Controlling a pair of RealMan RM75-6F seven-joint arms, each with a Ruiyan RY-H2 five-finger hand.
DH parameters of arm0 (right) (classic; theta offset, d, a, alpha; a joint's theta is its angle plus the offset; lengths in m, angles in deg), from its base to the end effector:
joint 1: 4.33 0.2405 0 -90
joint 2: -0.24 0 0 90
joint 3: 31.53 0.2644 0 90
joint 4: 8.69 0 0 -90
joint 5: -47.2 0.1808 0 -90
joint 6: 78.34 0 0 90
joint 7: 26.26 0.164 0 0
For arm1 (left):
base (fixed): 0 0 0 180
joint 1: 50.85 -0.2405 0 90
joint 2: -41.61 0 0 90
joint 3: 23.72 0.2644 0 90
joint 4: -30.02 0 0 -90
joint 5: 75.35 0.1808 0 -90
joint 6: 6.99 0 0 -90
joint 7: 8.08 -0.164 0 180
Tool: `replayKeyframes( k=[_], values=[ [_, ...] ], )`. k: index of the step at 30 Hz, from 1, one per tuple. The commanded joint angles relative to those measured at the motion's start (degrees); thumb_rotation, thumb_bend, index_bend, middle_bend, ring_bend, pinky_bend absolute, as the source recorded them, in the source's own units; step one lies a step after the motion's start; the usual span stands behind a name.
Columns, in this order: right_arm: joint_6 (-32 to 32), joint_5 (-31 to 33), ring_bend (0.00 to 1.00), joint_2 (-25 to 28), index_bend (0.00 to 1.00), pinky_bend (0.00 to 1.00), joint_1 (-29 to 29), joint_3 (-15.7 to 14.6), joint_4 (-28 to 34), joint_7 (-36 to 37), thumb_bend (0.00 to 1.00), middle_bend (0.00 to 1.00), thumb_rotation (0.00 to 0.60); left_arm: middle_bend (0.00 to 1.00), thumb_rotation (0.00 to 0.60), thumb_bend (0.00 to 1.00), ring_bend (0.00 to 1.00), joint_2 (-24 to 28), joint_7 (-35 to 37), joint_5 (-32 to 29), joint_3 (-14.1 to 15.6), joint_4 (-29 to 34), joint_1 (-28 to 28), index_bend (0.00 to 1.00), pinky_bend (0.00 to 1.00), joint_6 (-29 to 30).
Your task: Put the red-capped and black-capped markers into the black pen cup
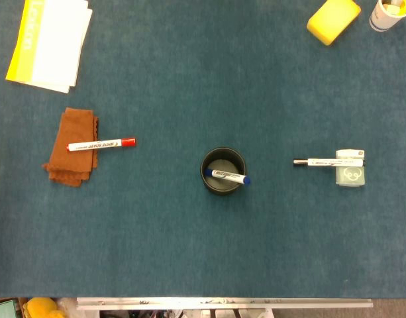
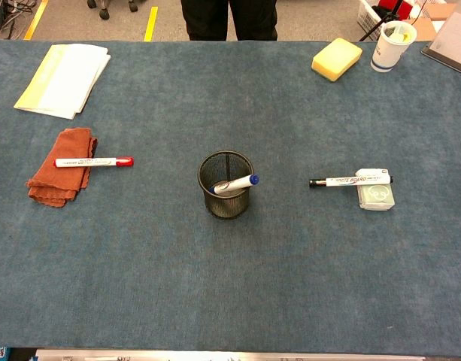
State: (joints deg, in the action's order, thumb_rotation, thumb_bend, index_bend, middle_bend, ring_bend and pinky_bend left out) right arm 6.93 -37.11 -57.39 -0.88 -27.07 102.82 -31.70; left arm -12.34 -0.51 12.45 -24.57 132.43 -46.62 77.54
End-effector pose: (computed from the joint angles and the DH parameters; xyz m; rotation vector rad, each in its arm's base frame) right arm -0.2576 -0.1925 0.2054 1.3186 -1.0065 0.9950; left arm -0.2838 0.1874 0.2206 -1.3840 -1.0318 -0.9834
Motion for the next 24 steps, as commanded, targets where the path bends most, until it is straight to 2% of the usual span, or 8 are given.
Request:
replayKeyframes(
  k=[1, 13, 20, 24],
  values=[
    [-0.1, 0.0, 0.0, 0.0, 0.32, 0.08, 0.1, 0.0, 0.1, -0.2, 0.3, 0.18, 0.6, 0.08, 0.6, 0.28, 0.0, -0.1, 0.0, -0.1, 0.1, -0.2, 0.0, 0.28, 0.01, -0.2],
    [0.5, 0.3, 0.0, 0.1, 0.32, 0.08, 0.4, 0.9, 0.8, -0.6, 0.3, 0.18, 0.6, 0.08, 0.6, 0.28, 0.0, 0.0, 0.9, 0.2, 0.0, -1.4, 1.1, 0.28, 0.01, -1.8],
    [0.4, 1.2, 0.0, 0.7, 0.32, 0.08, 0.7, 1.7, 1.2, -0.4, 0.3, 0.18, 0.6, 0.09, 0.6, 0.28, 0.0, -0.4, 1.0, 0.6, -0.2, -2.3, 4.6, 0.31, 0.01, -7.0],
    [0.2, 1.5, 0.0, 0.7, 0.32, 0.08, 1.0, 1.8, 1.3, -0.7, 0.3, 0.18, 0.6, 0.1, 0.6, 0.28, 0.0, -1.5, -0.7, 0.6, -0.6, -3.0, 7.1, 0.38, 0.01, -10.4]
  ],
)
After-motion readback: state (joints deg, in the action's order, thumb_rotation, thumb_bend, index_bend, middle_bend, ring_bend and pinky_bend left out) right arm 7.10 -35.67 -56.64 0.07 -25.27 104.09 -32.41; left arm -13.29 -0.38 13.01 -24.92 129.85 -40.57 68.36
